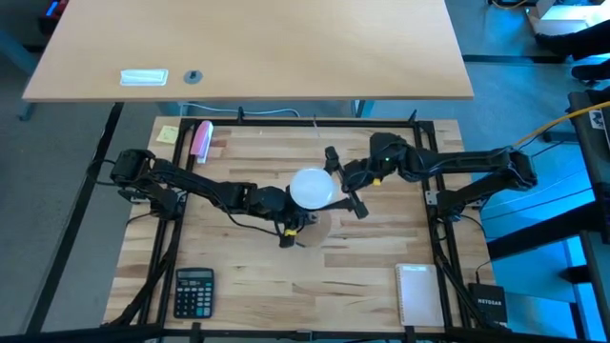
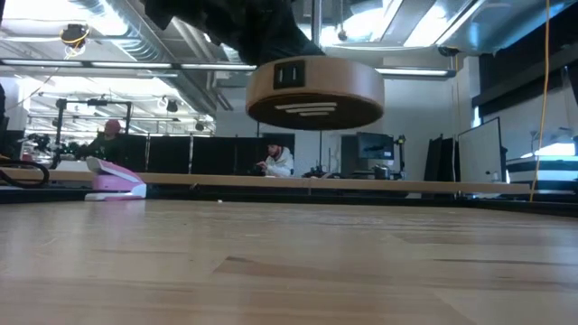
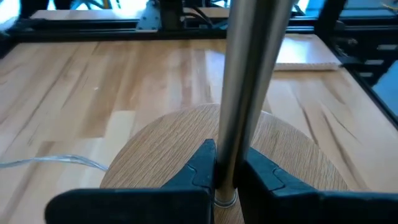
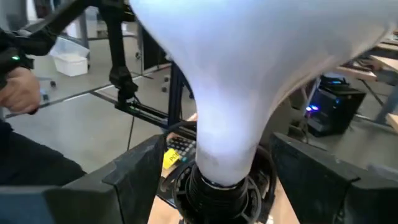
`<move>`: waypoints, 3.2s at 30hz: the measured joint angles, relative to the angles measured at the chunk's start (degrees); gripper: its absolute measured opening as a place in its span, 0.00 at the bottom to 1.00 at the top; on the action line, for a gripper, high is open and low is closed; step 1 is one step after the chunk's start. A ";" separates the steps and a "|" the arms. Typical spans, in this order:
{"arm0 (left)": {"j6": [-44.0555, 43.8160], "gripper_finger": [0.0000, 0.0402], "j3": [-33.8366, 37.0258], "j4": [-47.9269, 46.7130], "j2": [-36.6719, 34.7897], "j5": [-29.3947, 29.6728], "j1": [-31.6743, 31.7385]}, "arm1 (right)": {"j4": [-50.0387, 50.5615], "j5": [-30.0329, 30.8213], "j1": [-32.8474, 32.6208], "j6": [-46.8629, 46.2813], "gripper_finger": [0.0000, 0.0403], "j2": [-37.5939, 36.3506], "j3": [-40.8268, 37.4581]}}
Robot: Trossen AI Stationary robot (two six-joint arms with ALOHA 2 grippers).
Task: Screw lightbulb
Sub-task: Insert the white lightbulb into the lamp
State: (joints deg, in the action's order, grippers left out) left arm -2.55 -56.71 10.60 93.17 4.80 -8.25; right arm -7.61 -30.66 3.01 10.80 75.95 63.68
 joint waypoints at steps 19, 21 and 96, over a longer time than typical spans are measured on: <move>-0.29 0.07 0.00 0.32 0.00 -0.65 0.15 | -4.73 -2.57 0.00 -1.53 0.70 2.33 0.00; -0.29 0.07 0.00 0.11 0.00 -0.82 0.15 | -4.44 -3.08 0.01 -1.54 0.66 2.33 0.00; -10.20 0.07 -0.76 -6.15 -0.15 24.69 -0.86 | 10.82 31.04 -4.07 -3.49 0.76 -5.78 -0.04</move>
State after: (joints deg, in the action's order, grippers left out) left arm -12.74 -57.47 4.45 93.01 29.49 -9.11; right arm 3.21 0.38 -1.06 7.31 70.17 63.64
